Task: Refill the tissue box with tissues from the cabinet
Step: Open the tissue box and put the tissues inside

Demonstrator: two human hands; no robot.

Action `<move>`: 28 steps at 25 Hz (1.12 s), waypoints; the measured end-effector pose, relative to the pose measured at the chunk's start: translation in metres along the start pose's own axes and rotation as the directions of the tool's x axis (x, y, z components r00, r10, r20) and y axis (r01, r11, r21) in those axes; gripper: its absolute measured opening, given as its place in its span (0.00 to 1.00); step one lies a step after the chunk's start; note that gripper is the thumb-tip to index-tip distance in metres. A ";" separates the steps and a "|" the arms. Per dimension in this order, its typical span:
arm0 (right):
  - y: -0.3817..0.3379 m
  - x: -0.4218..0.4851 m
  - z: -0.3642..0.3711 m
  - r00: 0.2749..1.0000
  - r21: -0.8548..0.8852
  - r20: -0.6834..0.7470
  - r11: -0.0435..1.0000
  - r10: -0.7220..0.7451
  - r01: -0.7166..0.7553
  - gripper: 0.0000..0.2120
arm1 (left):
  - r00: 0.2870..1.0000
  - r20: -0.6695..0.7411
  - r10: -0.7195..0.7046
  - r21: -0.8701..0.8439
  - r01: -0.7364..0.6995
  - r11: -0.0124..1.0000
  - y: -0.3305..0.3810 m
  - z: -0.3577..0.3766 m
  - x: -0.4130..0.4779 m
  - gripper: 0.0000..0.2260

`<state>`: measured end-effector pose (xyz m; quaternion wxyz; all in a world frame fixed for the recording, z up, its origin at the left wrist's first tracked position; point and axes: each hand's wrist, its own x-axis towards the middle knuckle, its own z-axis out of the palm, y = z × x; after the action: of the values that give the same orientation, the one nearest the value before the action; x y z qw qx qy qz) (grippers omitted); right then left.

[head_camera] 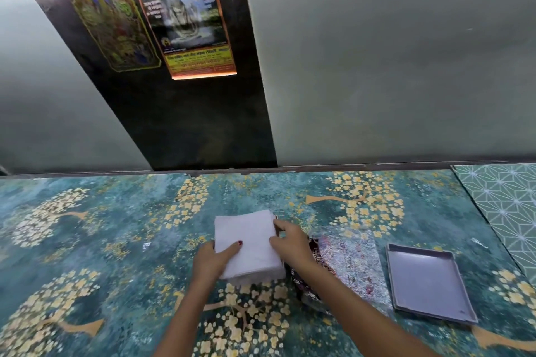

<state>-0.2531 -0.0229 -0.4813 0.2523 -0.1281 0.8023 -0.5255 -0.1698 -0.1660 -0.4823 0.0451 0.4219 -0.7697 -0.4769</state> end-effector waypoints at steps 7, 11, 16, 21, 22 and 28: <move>0.015 0.002 -0.003 0.995 -0.019 -0.050 0.996 -0.086 0.086 0.23 | 0.998 -0.037 0.050 0.212 -0.041 0.976 -0.014 0.025 0.004 0.28; 0.023 0.005 0.001 0.994 -0.066 -0.053 0.994 -0.093 0.089 0.25 | 0.998 0.028 0.056 0.214 -0.060 0.975 -0.011 0.025 0.004 0.30; 0.026 0.006 0.003 0.983 -0.138 -0.055 0.977 -0.172 0.164 0.29 | 0.993 0.086 0.086 0.237 -0.105 0.966 -0.009 0.028 0.005 0.31; 0.029 0.003 0.000 0.978 -0.218 0.026 0.953 -0.208 0.209 0.29 | 0.984 0.080 0.156 0.149 -0.167 0.975 -0.008 0.016 0.003 0.31; 0.024 0.001 -0.004 0.976 -0.203 0.017 0.955 -0.217 0.216 0.29 | 0.974 0.075 0.214 0.150 -0.223 0.963 -0.009 0.008 0.003 0.30; -0.019 0.007 -0.027 0.898 -0.642 0.240 0.633 -0.370 0.432 0.27 | 0.805 0.419 0.419 0.479 -0.588 0.651 0.000 -0.023 0.015 0.33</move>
<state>-0.2748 -0.0132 -0.4578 0.0984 -0.4086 0.8775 -0.2311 -0.1684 -0.1923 -0.4745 -0.0617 0.1119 -0.9635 -0.2353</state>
